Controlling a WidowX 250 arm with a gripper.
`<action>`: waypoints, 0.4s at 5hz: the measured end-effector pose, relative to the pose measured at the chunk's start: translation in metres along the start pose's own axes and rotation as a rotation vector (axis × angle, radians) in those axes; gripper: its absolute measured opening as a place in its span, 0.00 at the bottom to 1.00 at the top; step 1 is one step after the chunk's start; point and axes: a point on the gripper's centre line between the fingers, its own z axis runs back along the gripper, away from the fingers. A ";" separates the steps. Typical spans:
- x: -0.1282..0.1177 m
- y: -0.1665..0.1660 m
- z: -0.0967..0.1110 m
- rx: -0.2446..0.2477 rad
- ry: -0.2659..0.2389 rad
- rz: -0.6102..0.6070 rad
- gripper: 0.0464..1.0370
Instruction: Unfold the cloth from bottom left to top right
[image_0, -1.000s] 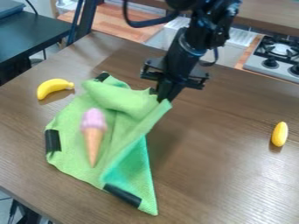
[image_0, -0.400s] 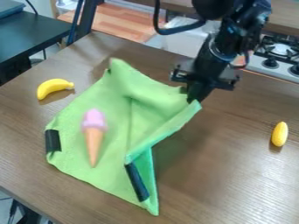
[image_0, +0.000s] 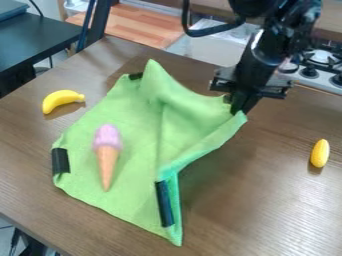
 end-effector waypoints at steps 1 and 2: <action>0.007 -0.012 0.012 -0.055 0.000 0.018 0.00; 0.016 -0.024 0.016 -0.080 0.014 0.049 0.00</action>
